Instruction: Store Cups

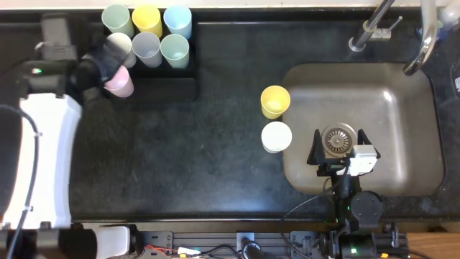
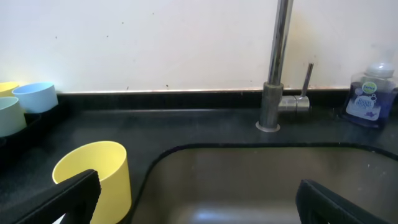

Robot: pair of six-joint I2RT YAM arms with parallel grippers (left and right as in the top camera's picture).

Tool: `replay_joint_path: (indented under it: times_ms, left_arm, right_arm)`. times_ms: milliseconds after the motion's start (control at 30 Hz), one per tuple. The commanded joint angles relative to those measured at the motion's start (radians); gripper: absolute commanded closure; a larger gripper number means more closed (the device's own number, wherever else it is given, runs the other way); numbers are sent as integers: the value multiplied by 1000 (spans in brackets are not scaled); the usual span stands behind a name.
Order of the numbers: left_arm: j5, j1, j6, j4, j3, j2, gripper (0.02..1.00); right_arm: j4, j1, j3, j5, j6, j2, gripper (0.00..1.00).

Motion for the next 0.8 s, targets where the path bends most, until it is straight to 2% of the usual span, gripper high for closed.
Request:
replay_joint_path:
  times_ms: [33, 67, 100, 233, 533, 800]
  left_arm:
    - [-40, -371, 32, -5, 116, 74, 18]
    - [-54, -427, 27, -5, 131, 95, 18]
    - [-83, -544, 0, -5, 169, 156, 18]
    - [-57, -710, -15, -21, 296, 344, 18]
    - [3, -744, -16, -137, 408, 504, 18]
    - [31, -743, -20, -125, 408, 577, 18]
  right_arm:
    - [5, -4, -5, -5, 4, -8, 3]
    - [5, -4, -5, -5, 4, -8, 3]
    - [5, -4, -5, -5, 4, -8, 3]
    - [5, -4, -5, -5, 4, -8, 5]
    - [5, -4, -5, -5, 4, -8, 5]
    - [5, -4, -5, -5, 4, -8, 3]
